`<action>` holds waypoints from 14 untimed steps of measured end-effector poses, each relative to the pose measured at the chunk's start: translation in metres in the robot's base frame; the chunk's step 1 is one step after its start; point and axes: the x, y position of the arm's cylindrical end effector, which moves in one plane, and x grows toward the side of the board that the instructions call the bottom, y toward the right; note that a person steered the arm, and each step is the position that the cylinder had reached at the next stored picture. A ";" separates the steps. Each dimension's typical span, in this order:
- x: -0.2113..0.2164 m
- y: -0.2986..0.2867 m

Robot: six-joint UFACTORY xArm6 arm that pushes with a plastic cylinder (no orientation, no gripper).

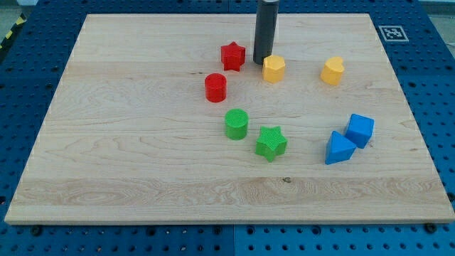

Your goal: Slide the yellow heart down a bit

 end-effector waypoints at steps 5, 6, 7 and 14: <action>0.046 0.108; 0.075 0.119; 0.098 0.131; 0.032 0.192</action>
